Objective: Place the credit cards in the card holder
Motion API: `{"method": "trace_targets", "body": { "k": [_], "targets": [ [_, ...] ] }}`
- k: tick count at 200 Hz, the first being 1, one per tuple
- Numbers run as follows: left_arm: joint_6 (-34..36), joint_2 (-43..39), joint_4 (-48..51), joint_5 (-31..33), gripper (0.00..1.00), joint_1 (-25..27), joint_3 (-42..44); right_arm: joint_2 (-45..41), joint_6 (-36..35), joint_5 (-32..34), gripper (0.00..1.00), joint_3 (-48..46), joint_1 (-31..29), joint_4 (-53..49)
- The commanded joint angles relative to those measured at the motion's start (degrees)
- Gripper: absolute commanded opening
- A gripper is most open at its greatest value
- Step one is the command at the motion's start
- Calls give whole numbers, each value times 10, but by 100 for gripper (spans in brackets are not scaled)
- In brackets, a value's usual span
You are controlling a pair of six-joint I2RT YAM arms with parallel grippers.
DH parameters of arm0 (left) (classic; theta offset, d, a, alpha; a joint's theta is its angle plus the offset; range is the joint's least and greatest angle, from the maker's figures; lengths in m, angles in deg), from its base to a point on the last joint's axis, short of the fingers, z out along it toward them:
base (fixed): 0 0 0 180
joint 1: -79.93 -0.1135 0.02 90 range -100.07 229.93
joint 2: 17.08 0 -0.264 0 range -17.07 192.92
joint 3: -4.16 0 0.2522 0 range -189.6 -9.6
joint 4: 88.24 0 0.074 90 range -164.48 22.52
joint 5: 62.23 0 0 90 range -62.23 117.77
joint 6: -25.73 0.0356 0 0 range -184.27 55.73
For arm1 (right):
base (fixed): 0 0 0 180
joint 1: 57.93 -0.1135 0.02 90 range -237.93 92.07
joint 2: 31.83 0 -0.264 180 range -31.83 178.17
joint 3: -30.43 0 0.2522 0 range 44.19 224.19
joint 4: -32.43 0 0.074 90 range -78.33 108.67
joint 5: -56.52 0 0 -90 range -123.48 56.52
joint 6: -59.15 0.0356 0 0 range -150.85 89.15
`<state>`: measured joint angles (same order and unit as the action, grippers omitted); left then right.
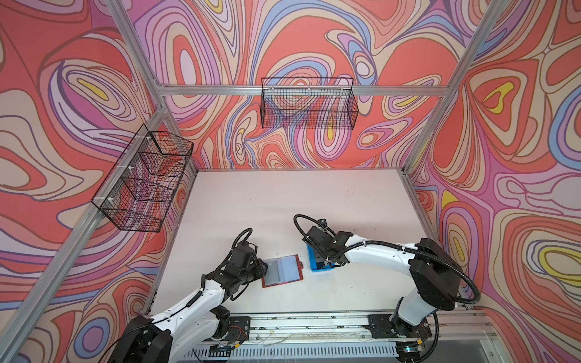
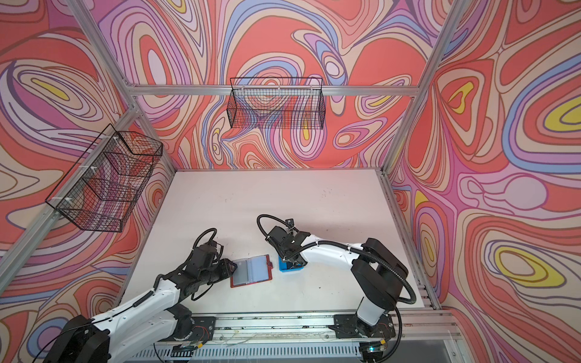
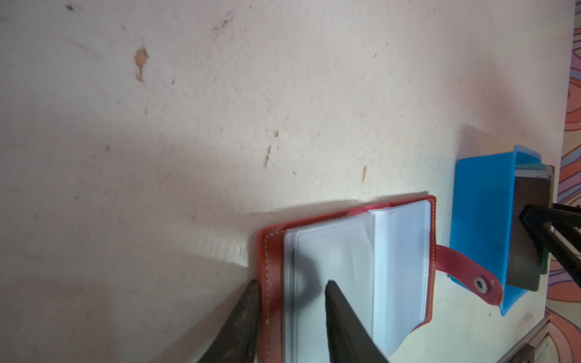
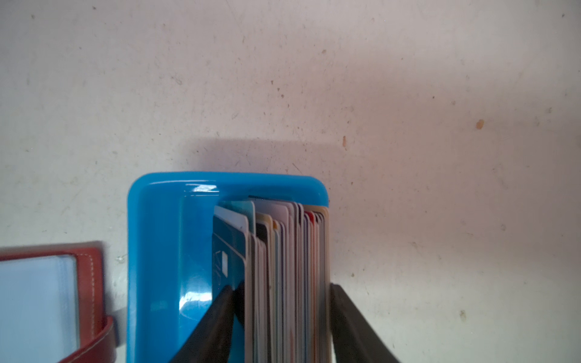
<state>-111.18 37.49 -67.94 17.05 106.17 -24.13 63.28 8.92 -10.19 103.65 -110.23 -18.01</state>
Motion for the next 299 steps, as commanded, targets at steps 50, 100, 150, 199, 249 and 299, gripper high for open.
{"method": "trace_targets", "body": {
  "k": [50, 100, 150, 199, 249, 299],
  "targets": [
    [1, 10, 3, -7, 37, -2, -4, -5, 5, -57, 43, -15, -1, 42],
    [0, 5, 5, -8, 37, -2, -3, 5, 8, -107, 53, -42, 14, 87],
    [2, 3, 7, -5, 37, -2, -3, 1, 2, -172, 52, -56, 33, 140],
    [2, 1, 8, -4, 37, -2, -2, -27, 2, -219, 52, -70, 53, 184],
    [2, -6, 15, -2, 36, -2, -2, -63, 7, -253, 53, -87, 72, 204],
    [0, -12, 18, -2, 36, -2, -1, -76, 5, -235, 51, -95, 80, 190]
  ]
}}
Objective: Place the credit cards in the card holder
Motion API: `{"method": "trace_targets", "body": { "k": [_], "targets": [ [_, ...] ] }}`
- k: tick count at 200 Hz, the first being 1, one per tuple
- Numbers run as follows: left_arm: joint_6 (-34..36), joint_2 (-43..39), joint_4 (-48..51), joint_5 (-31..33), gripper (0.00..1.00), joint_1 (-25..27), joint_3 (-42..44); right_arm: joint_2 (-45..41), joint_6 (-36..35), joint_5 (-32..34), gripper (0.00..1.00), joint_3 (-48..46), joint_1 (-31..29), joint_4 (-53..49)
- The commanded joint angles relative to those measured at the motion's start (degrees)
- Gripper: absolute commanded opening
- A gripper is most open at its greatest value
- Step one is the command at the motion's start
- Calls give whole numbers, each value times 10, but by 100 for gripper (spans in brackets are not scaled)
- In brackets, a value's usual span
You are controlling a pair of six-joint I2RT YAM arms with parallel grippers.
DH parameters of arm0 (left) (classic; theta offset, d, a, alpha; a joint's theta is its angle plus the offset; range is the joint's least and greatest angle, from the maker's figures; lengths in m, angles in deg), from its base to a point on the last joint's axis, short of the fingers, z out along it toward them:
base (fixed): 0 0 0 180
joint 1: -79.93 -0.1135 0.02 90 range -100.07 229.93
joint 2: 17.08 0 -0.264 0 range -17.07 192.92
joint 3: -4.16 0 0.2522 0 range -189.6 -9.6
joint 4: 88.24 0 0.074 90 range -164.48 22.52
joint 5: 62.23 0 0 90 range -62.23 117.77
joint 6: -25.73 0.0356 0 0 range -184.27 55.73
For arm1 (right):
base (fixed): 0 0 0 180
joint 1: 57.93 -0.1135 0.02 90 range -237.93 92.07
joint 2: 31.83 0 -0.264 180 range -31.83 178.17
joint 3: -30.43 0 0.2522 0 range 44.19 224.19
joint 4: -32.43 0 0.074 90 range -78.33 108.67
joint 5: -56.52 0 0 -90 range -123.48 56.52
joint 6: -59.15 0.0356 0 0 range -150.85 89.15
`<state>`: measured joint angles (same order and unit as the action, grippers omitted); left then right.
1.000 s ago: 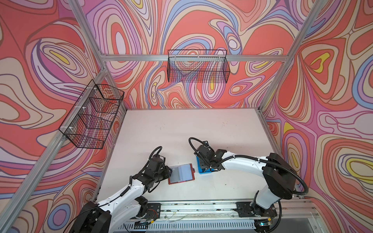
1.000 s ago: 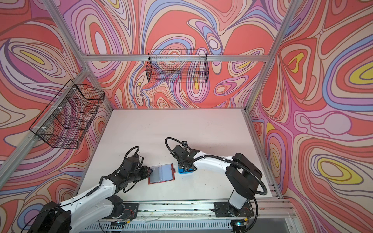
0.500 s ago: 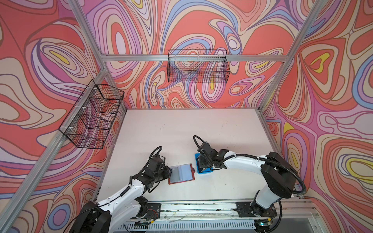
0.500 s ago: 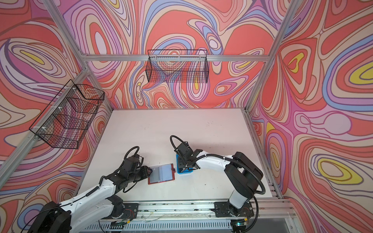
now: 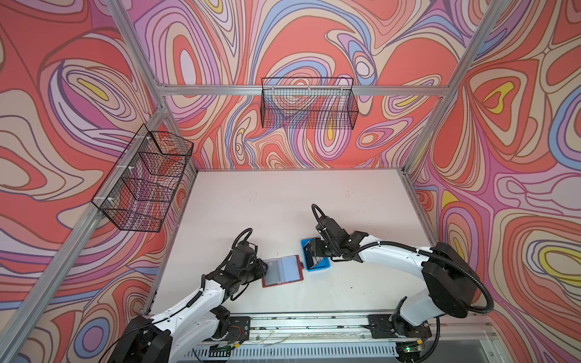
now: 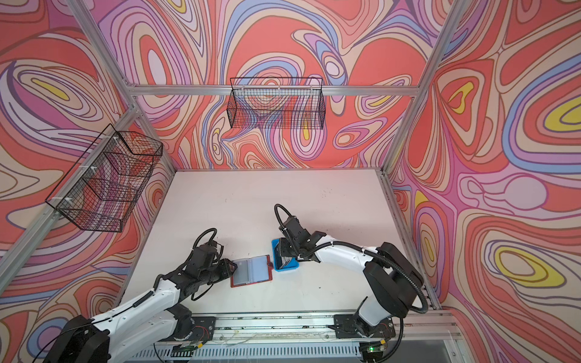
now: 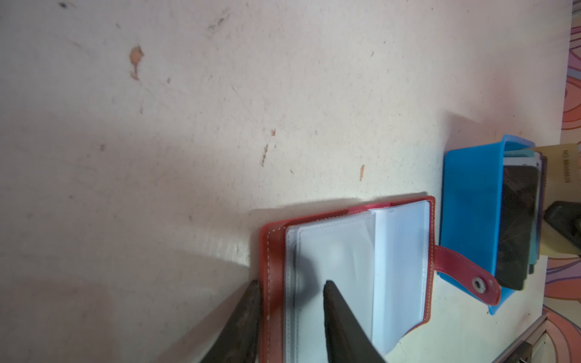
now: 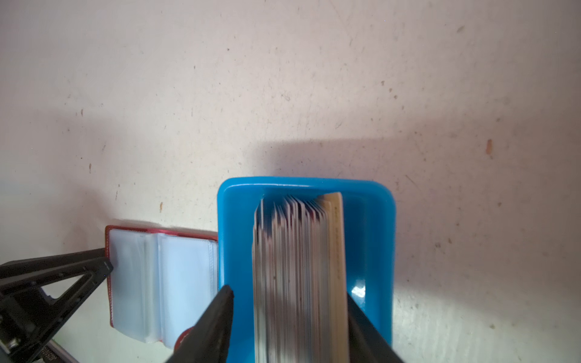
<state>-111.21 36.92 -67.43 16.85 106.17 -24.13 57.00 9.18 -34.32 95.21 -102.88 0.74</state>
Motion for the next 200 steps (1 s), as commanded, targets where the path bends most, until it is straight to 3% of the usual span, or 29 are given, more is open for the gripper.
{"method": "trace_targets", "body": {
  "k": [1, 46, 200],
  "targets": [
    [0, -7, 13, 0, 36, -2, -2, -14, 3, 6, 51, -11, 6, 3],
    [-2, -5, 9, -2, 36, -2, -2, -20, 1, 22, 34, -17, 11, -9],
    [-3, 12, -3, -12, 34, -2, -6, -45, -2, 46, 30, -31, 24, -28]
  ]
}}
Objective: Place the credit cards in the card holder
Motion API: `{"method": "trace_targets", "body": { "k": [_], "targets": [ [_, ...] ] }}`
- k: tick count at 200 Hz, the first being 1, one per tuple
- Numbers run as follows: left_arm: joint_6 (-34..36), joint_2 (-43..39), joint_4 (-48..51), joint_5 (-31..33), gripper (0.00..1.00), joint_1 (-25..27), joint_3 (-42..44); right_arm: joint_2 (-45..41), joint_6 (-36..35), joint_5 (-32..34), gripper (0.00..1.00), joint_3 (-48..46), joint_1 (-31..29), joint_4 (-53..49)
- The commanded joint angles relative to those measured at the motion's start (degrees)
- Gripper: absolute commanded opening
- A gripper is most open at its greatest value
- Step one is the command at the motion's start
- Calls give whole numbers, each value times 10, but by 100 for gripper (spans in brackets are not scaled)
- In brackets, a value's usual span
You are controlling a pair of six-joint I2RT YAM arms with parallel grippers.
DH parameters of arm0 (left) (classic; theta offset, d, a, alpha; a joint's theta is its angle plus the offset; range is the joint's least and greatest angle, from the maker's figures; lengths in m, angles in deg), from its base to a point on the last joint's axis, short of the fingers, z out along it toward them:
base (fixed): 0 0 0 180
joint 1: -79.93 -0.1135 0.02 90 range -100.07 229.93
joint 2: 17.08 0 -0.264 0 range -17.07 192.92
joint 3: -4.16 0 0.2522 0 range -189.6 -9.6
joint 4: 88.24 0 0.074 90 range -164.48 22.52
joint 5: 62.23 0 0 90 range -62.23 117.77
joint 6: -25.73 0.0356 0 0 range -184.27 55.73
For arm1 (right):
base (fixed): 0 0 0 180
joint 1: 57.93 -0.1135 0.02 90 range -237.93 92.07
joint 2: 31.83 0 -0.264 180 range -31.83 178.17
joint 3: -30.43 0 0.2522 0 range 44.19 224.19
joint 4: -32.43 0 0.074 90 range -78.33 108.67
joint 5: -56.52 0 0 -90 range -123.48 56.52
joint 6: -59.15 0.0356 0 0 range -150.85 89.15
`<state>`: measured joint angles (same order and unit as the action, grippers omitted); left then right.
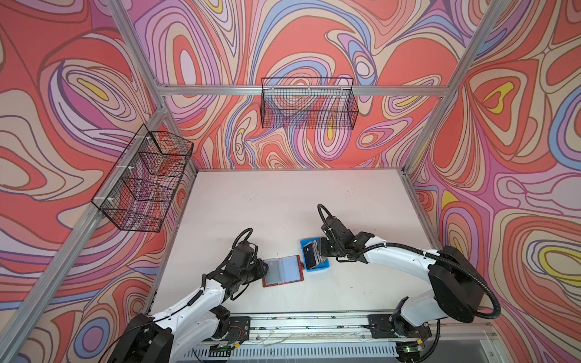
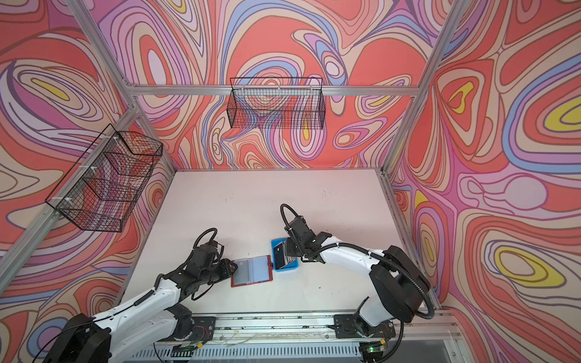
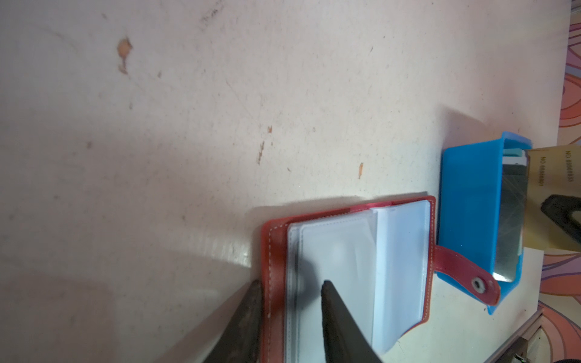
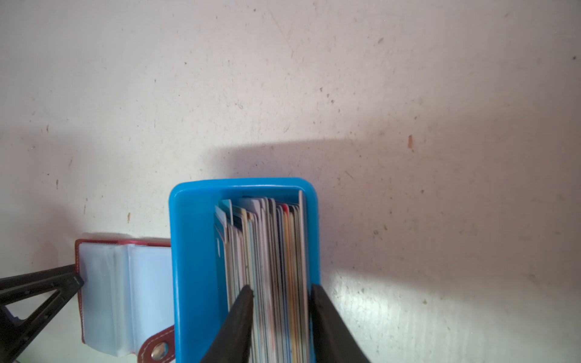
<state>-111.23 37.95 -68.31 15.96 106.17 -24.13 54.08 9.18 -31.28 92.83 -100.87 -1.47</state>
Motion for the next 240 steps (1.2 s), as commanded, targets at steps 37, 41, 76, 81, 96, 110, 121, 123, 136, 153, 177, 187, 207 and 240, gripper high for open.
{"method": "trace_targets", "body": {
  "k": [37, 41, 76, 81, 96, 110, 121, 123, 136, 153, 177, 187, 207, 240],
  "targets": [
    [-2, 2, 7, -5, 34, -2, -5, -17, -2, 23, 27, -8, 5, -13],
    [-2, 1, 7, -4, 34, -2, -5, -19, -1, 24, 27, -9, 5, -14],
    [-1, -3, 10, -4, 34, -2, -5, -28, -1, 32, 27, -11, 9, -21],
    [-2, -3, 10, -4, 34, -2, -4, -29, -2, 32, 26, -12, 8, -21],
    [-2, -4, 10, -4, 34, -2, -5, -29, -1, 32, 23, -13, 9, -22],
    [-2, -2, 9, -4, 34, -2, -4, -30, -2, 31, 19, -13, 9, -22],
    [-2, -2, 9, -4, 34, -2, -5, -31, -1, 29, 15, -14, 10, -23],
    [-2, -2, 9, -3, 34, -2, -5, -30, -1, 30, 15, -14, 10, -22],
    [-2, -2, 9, -4, 34, -2, -6, -31, -1, 30, 12, -14, 10, -23],
    [-2, -2, 9, -4, 34, -2, -5, -33, -2, 31, 10, -12, 10, -25],
    [-1, -3, 13, 0, 34, -2, -7, -37, -4, 33, 10, -13, 11, -28],
    [0, -5, 13, 1, 34, -2, -7, -39, -4, 30, 11, -14, 12, -28],
    [0, -6, 16, 0, 34, -2, -9, -40, -5, 29, 11, -14, 12, -30],
    [2, -12, 24, 1, 34, -2, -12, -42, -5, 29, 0, -16, 14, -30]
  ]
}}
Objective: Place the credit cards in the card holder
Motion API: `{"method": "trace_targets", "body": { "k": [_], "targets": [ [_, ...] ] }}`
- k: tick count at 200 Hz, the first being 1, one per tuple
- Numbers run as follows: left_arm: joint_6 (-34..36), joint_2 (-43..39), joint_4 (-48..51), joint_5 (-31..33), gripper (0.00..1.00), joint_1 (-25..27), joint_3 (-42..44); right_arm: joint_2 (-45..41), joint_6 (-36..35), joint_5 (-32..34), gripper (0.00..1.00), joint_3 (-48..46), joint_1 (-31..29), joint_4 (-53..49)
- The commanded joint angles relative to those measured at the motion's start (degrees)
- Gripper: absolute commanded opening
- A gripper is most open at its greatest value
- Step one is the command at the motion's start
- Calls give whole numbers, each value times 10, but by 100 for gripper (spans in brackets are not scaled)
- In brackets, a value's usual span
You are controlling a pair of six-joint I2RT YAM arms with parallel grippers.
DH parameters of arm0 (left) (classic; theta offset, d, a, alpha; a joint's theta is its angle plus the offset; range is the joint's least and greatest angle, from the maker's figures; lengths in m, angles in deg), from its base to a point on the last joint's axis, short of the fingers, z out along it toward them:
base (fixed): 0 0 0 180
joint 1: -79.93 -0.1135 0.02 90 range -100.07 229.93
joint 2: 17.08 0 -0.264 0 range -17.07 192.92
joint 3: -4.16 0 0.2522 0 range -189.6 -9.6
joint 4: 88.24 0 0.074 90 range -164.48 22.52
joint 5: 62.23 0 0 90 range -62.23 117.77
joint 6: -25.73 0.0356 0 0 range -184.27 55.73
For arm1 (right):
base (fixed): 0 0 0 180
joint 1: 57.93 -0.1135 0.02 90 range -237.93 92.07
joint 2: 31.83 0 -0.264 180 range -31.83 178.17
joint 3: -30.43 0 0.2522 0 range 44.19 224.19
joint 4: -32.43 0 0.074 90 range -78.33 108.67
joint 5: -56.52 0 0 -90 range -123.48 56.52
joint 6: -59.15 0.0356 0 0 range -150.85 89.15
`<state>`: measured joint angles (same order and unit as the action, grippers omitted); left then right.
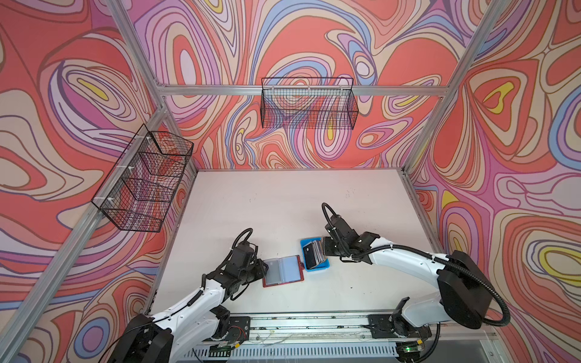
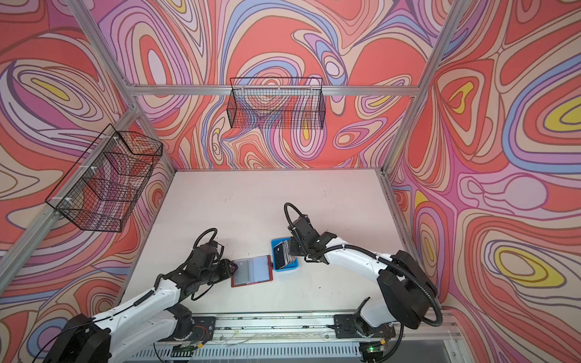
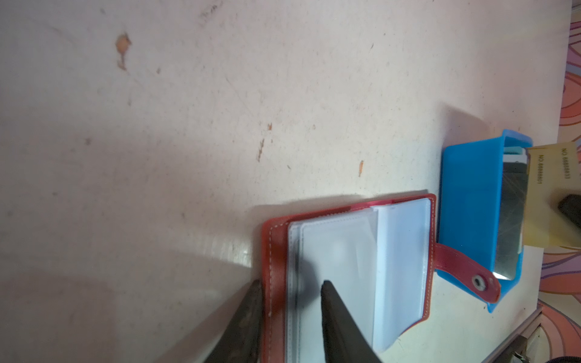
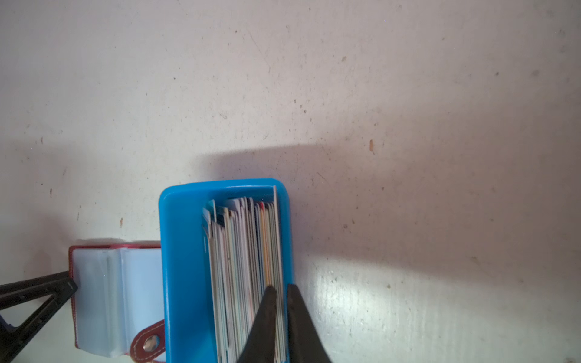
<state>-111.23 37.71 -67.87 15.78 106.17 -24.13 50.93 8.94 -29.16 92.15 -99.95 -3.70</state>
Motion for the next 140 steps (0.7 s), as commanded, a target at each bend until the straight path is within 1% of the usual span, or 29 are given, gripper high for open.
{"method": "trace_targets", "body": {
  "k": [1, 29, 58, 96, 114, 122, 131, 140],
  "targets": [
    [2, -9, 19, 4, 34, -2, -12, -10, -3, 8, 0, -9, 4, -8],
    [1, -16, 26, 5, 34, -2, -12, -12, -2, 14, 0, -7, 6, -16],
    [-5, -37, 42, 17, 34, -2, -10, -40, -3, 54, 0, 2, 7, -43],
    [-15, -94, 67, 44, 36, -2, 0, -118, -2, 113, 0, 30, 6, -98],
    [-23, -130, 81, 63, 39, -2, 7, -163, 6, 115, 0, 31, 6, -97],
    [-27, -146, 101, 69, 40, -3, 11, -182, 10, 116, 0, 30, 2, -91],
    [-29, -162, 109, 74, 40, -4, 14, -201, 16, 117, 0, 29, -7, -79],
    [-31, -177, 116, 80, 40, -5, 17, -213, 28, 131, 0, 26, -30, -62]
  ]
}}
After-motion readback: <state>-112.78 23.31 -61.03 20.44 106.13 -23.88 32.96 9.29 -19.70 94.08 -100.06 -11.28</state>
